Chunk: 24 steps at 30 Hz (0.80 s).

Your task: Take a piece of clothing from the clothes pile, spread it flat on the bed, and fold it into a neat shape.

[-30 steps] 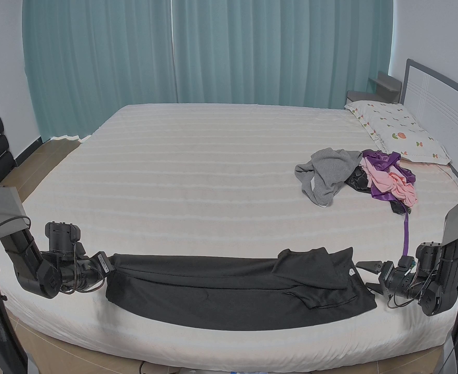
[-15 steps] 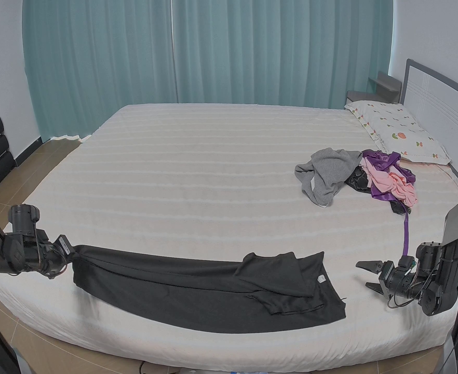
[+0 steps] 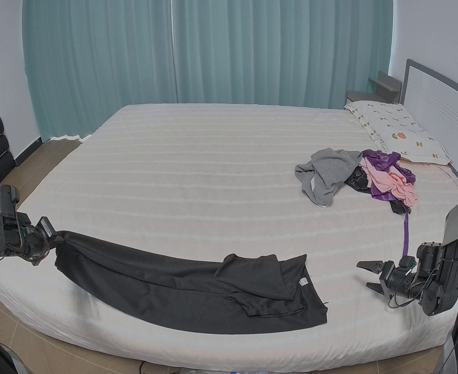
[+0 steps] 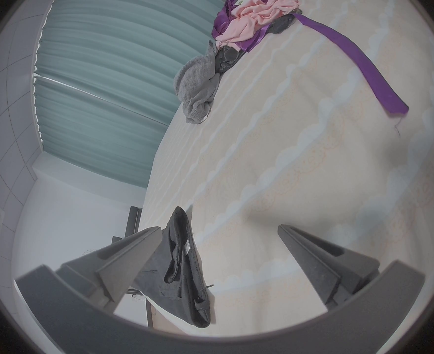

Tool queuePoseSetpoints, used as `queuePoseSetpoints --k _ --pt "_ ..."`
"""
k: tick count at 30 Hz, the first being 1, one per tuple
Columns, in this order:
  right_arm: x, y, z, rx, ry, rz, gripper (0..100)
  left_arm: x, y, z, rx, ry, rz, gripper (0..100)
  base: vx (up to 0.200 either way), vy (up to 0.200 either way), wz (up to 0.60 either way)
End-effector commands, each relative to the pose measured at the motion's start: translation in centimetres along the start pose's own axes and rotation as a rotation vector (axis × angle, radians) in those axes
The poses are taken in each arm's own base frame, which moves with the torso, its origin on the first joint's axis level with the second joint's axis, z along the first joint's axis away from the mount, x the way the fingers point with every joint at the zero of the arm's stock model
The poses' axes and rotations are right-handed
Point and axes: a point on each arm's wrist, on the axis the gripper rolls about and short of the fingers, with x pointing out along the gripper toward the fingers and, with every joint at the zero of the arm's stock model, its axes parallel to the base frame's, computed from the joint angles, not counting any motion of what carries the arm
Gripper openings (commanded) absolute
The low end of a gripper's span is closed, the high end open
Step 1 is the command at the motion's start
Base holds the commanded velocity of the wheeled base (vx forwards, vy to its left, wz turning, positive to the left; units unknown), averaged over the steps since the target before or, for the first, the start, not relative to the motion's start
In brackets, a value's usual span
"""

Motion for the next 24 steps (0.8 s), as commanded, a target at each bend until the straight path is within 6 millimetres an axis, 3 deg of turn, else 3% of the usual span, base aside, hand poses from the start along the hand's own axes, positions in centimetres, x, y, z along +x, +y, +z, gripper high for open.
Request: queuePoseSetpoints --k 1,3,9,18,24 --pt "0.0 0.1 0.2 -0.01 -0.012 0.01 100 0.5 -3.1 -3.1 0.076 0.083 -0.01 0 0.0 0.0 0.0" --pt "0.0 0.1 0.2 -0.01 -0.012 0.01 100 0.7 -3.8 -3.8 0.083 0.096 -0.005 0 0.0 0.0 0.0" --pt "0.0 0.1 0.2 -0.01 -0.013 0.009 100 1.4 -9.3 -8.0 0.083 0.103 0.006 0 0.0 0.0 0.0" --pt "0.0 0.1 0.2 -0.011 -0.015 0.009 100 0.1 -16.7 -12.4 0.137 0.239 -0.036 0 0.0 0.0 0.0" --pt "0.0 0.1 0.2 -0.011 -0.015 0.009 100 1.7 -20.8 -15.8 0.209 0.328 -0.062 0 0.0 0.0 0.0"
